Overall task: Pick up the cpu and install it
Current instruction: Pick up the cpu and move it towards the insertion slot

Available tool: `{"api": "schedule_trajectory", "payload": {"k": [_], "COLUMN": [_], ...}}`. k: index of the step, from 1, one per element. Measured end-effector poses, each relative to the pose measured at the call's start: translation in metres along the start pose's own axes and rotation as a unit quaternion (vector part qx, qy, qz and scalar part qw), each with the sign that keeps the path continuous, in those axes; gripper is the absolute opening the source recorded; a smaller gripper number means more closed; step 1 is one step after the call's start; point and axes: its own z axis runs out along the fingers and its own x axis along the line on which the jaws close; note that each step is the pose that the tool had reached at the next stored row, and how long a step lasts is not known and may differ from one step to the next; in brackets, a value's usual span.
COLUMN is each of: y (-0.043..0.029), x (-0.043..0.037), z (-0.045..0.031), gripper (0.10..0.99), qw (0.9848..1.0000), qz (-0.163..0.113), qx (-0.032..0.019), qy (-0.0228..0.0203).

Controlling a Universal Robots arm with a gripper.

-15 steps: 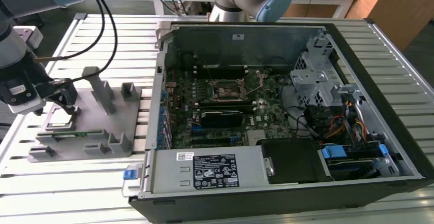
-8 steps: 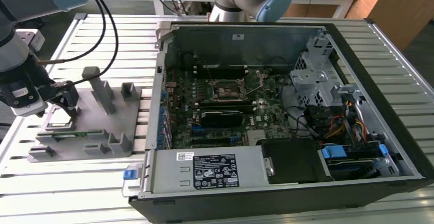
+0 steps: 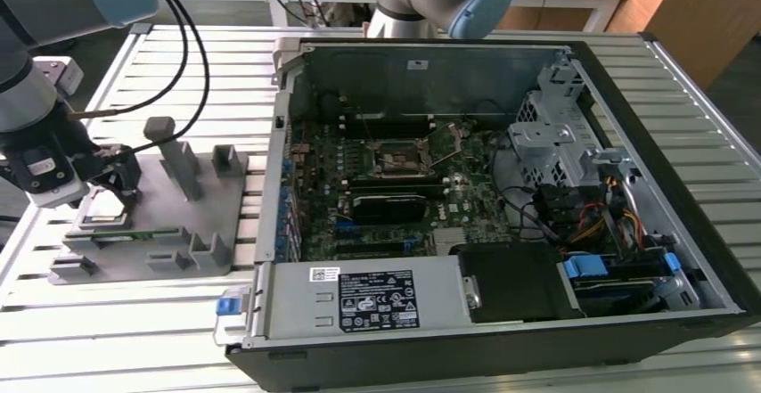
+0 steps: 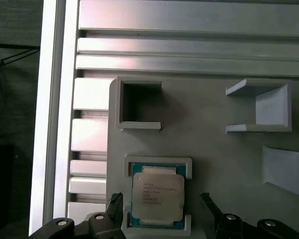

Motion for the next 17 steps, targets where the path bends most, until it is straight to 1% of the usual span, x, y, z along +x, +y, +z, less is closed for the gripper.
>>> {"api": "schedule_trajectory", "payload": {"k": [4, 13, 15, 16, 17], "y": [0.0028, 0.0042, 0.0042, 0.0042, 0.0042], "x": [-0.0001, 0.0017, 0.0017, 0.0017, 0.0018], "z": [0.0033, 0.0094, 0.0093, 0.0093, 0.0094], "gripper": [0.702, 0.702, 0.690, 0.620, 0.620], "qw": [1.0000, 1.0000, 1.0000, 1.0000, 1.0000], "qz": [0.000, 0.001, 0.001, 0.001, 0.001], "qx": [-0.0001, 0.0000, 0.0000, 0.0000, 0.0000], "qy": [-0.0001, -0.0001, 0.0000, 0.0000, -0.0001]}}
